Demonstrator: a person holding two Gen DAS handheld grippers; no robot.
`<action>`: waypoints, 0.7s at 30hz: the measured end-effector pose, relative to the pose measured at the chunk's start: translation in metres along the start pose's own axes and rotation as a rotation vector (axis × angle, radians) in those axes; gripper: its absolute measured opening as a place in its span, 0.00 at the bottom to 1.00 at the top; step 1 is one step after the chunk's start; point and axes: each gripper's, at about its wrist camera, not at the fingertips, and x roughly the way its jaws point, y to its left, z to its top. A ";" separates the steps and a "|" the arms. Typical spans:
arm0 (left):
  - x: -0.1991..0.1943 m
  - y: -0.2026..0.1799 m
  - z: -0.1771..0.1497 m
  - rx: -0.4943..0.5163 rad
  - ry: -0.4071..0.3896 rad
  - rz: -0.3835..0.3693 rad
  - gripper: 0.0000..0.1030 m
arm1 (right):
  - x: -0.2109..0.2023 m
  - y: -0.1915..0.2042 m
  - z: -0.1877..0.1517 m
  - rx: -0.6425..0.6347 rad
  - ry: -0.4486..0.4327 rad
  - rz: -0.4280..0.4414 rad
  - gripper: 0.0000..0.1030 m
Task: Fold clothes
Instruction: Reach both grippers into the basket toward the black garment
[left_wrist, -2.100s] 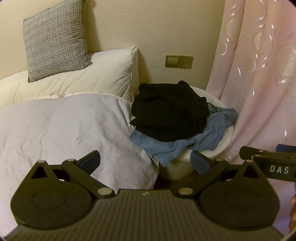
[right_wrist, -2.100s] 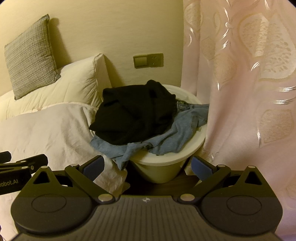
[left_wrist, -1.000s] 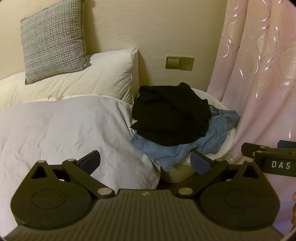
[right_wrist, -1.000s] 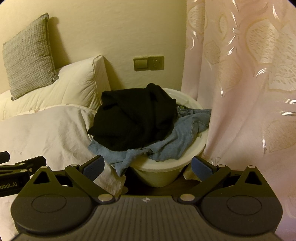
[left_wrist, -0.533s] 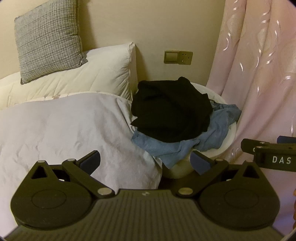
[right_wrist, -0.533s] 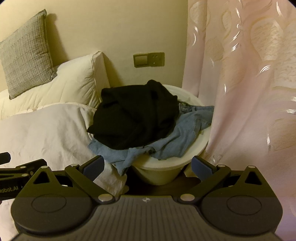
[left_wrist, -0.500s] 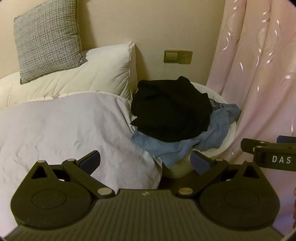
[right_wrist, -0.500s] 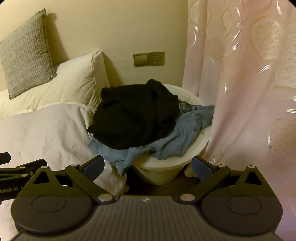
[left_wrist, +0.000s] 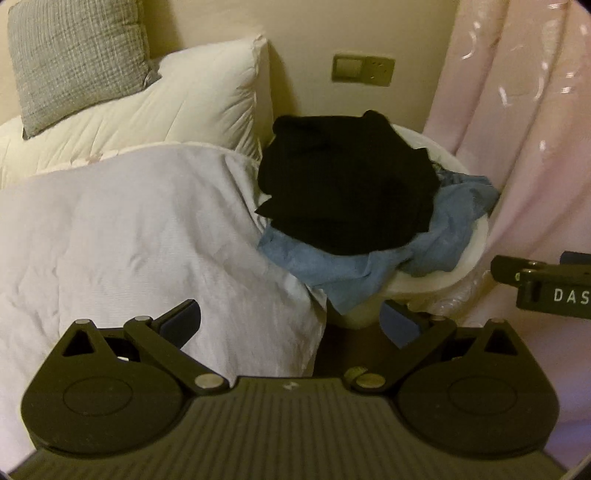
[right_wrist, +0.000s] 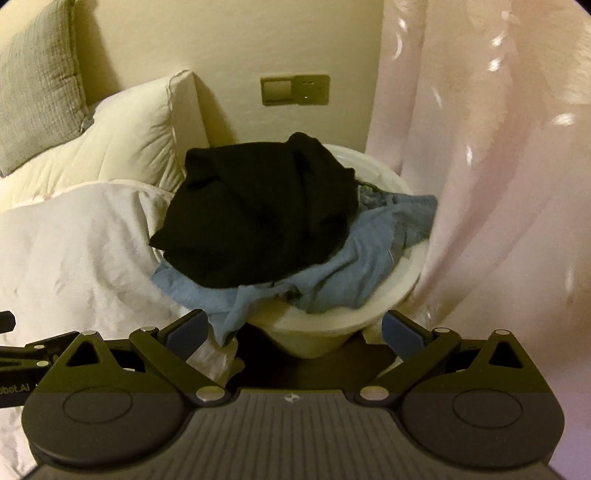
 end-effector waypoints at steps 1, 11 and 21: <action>0.007 0.000 0.003 -0.007 0.008 0.006 0.99 | 0.010 -0.001 0.006 -0.010 0.009 0.009 1.00; 0.094 -0.001 0.057 -0.200 0.129 -0.047 0.95 | 0.106 -0.016 0.066 -0.109 0.098 0.096 1.00; 0.191 0.004 0.095 -0.487 0.202 -0.108 0.97 | 0.189 -0.015 0.105 -0.218 0.165 0.187 1.00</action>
